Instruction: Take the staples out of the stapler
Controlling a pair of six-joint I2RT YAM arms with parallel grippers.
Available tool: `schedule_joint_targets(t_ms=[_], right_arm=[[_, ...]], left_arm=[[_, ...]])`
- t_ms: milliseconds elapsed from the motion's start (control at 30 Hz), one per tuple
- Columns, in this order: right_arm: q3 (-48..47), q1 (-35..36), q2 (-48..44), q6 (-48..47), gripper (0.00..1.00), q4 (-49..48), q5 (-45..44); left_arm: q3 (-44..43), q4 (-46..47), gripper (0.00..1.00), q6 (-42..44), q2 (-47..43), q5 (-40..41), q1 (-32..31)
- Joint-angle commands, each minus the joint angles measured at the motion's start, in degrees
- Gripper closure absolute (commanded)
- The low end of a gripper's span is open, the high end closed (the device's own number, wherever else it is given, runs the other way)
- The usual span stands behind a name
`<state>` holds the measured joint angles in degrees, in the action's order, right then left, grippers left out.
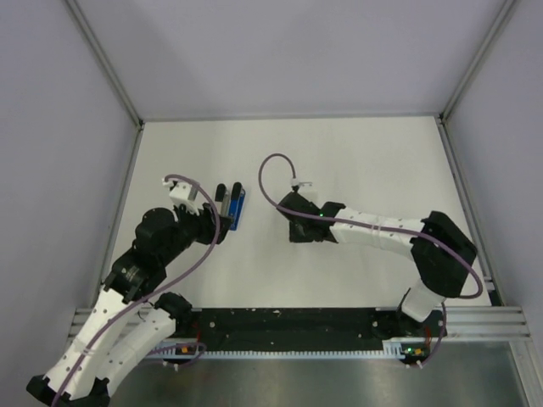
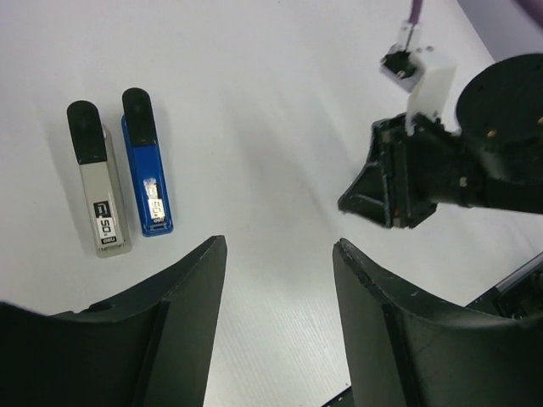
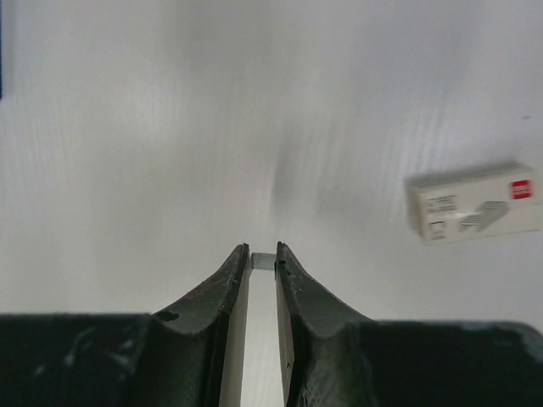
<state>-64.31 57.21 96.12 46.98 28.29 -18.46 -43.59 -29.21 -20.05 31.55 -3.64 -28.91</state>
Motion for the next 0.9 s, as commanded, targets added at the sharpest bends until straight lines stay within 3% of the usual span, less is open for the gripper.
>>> schedule_joint_targets(t_ms=[0, 433, 867], right_arm=[[4.8, -8.23, -9.0, -1.8, 0.82, -0.08, -2.9], [8.5, -25.74, -13.59, -7.52, 0.82, -1.22, -3.69], [10.08, -29.44, -9.98, -8.57, 0.82, -4.12, -2.2]], left_arm=[[-0.09, 4.78, 0.41, -0.34, 1.58, -1.11, -0.19], [0.0, 6.89, 0.41, 0.37, 5.27, -1.81, -0.1], [0.62, 9.52, 0.41, -0.69, 9.05, -4.89, -0.19]])
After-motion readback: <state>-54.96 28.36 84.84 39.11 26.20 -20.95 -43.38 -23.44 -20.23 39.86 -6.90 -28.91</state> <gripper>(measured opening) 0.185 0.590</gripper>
